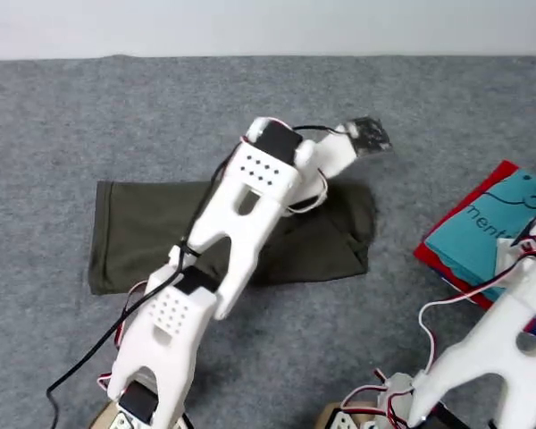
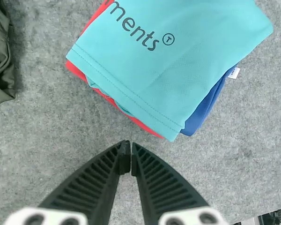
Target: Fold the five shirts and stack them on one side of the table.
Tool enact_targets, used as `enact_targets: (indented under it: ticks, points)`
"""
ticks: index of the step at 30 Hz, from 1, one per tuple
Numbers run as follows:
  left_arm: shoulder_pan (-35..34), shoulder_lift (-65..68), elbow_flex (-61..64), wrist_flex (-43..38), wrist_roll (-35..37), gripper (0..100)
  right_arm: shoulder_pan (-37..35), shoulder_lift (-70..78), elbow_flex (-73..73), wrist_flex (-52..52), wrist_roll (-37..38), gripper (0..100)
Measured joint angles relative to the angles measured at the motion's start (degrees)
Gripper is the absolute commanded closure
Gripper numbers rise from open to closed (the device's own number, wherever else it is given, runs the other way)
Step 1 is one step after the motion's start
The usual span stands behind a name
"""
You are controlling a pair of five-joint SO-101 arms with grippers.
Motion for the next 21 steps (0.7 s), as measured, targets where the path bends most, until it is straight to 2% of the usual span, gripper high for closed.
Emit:
enact_targets:
  ticks: [5, 9, 16, 21]
  points:
    - [-8.7, -5.5, 4.6, 0.0, 9.8, 92, 0.2, 0.0, 0.0, 0.0, 0.0, 98.8]
    - [-17.8, -12.0, 13.5, 0.0, 14.3, 86, 0.2, 0.0, 0.0, 0.0, 0.0, 98.8]
    - [-33.5, -18.0, 25.8, 0.0, 14.5, 83, 0.2, 0.0, 0.0, 0.0, 0.0, 98.8]
    - [-42.7, -18.2, 28.9, 0.0, 11.1, 83, 0.2, 0.0, 0.0, 0.0, 0.4, 98.8]
